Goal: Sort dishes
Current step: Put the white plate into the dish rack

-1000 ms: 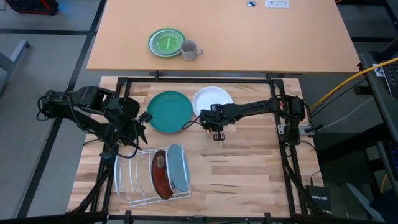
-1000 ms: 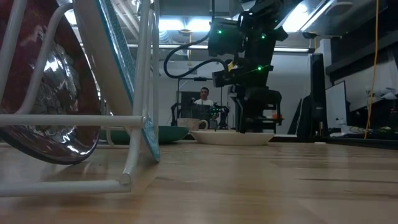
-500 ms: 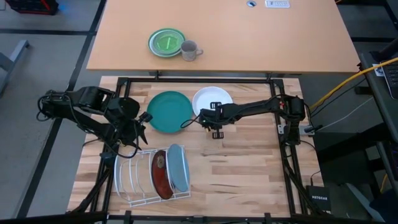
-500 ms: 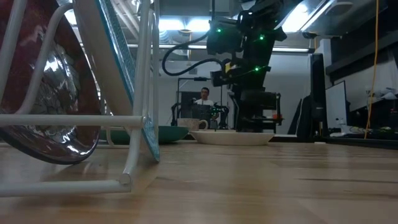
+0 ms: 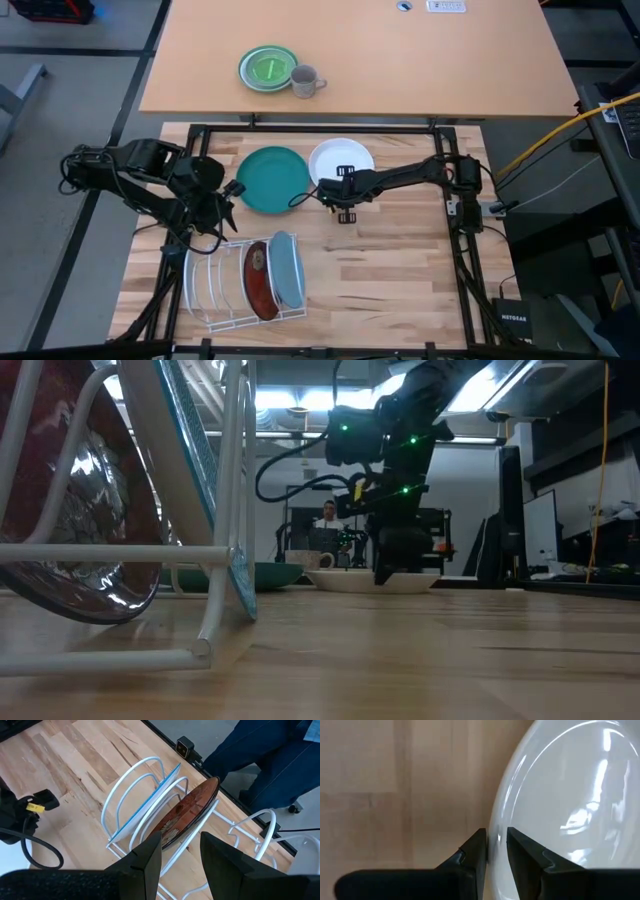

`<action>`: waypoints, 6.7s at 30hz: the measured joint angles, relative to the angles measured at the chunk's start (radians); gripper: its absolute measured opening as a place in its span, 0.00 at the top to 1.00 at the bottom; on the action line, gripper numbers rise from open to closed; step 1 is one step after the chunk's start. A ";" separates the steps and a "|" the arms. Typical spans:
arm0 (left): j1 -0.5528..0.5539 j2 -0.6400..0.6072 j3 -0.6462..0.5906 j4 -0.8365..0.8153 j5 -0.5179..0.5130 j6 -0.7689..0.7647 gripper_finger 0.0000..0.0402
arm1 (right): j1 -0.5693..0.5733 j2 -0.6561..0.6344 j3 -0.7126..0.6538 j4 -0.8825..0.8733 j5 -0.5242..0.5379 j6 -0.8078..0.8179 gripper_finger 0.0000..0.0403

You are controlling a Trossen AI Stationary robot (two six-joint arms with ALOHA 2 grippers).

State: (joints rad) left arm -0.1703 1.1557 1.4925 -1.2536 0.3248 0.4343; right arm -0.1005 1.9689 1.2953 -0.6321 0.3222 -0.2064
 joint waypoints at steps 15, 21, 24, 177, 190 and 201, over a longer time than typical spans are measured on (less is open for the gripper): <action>0.000 0.000 0.000 0.001 0.000 0.040 0.69 | 0.005 0.077 0.004 0.040 0.070 0.002 0.82; 0.000 0.000 0.000 0.001 0.000 0.047 0.69 | 0.008 0.077 0.001 0.055 0.116 -0.003 0.93; 0.000 0.000 0.000 0.001 0.000 0.048 0.69 | 0.016 0.078 0.006 0.042 0.114 0.002 0.93; 0.290 0.175 -0.375 0.459 -0.623 0.303 0.86 | 0.043 0.074 0.801 -0.387 -0.433 0.149 0.82; 0.237 0.145 -0.375 0.315 -0.729 0.253 0.86 | 0.014 0.060 0.799 -0.398 -0.497 0.105 0.82; 0.146 -0.003 -0.370 0.279 -0.922 0.257 0.86 | 0.012 -0.018 0.801 -0.418 -0.441 0.040 0.82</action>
State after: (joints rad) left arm -0.0241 1.1529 1.1222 -0.9746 -0.5970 0.6916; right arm -0.0881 1.9513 2.0964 -1.0500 -0.1187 -0.1660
